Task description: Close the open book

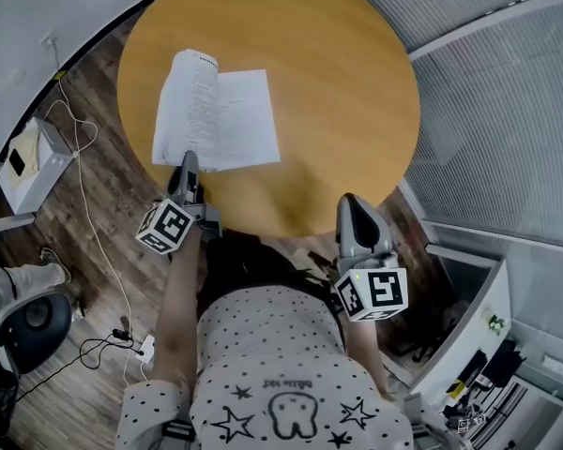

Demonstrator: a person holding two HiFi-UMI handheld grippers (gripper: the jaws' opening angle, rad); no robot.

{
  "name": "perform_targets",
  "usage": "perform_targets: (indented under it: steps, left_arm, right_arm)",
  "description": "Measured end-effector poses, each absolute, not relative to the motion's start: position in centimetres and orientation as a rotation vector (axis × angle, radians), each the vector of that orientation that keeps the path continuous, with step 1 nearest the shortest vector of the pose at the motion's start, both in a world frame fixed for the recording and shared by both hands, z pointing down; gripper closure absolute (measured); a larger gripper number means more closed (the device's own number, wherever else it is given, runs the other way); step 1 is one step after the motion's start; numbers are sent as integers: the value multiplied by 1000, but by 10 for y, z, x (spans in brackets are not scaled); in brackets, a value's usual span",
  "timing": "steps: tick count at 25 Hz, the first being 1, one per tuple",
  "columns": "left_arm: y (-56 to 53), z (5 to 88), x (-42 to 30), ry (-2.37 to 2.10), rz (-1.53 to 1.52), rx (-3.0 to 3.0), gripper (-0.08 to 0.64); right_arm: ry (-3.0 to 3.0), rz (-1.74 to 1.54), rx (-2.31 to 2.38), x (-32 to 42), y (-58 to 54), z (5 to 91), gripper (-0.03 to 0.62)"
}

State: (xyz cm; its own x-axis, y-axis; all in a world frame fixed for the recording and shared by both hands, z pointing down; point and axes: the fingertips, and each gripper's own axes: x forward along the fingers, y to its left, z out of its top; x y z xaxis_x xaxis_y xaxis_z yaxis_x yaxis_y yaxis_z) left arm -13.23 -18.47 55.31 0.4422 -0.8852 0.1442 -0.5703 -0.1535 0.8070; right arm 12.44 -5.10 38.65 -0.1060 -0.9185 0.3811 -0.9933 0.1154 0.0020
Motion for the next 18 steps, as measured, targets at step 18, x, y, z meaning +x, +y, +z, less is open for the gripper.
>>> perform_targets:
  steps: [18]
  left_arm:
    - [-190,543,-101,-1303,-223,1985,528]
  right_arm:
    - [-2073,339,2030,169,-44,363,588]
